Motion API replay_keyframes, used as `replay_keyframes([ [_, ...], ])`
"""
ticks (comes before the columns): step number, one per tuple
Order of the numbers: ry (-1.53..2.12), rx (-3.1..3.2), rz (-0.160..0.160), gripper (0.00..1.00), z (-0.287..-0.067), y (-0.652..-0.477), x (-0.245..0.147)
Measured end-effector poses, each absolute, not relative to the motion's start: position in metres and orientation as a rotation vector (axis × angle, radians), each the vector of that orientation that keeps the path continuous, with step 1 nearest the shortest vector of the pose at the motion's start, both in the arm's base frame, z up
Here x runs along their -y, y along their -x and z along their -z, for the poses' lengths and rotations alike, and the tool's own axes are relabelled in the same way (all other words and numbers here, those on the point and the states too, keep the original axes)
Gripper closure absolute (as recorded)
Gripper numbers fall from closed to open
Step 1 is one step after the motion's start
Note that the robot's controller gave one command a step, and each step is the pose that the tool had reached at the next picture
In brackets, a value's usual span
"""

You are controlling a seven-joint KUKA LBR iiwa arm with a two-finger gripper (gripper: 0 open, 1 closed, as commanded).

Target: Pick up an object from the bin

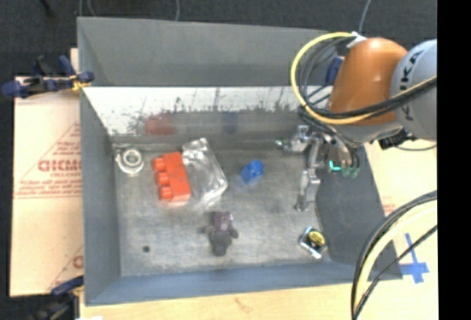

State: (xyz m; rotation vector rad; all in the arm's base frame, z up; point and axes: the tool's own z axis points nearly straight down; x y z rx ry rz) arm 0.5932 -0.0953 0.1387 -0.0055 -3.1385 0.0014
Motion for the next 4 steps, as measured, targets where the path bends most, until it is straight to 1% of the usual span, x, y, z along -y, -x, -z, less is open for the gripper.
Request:
replay_keyframes([
  [1, 0.266, 3.141, 0.000, 0.00, -0.073, -0.634, 0.066],
  [2, 0.481, 3.106, 0.003, 0.00, -0.088, -0.595, 0.013],
  [3, 0.479, 3.108, -0.002, 1.00, -0.088, -0.595, 0.016],
  [4, 0.296, 3.142, -0.001, 1.00, -0.267, -0.591, 0.017],
])
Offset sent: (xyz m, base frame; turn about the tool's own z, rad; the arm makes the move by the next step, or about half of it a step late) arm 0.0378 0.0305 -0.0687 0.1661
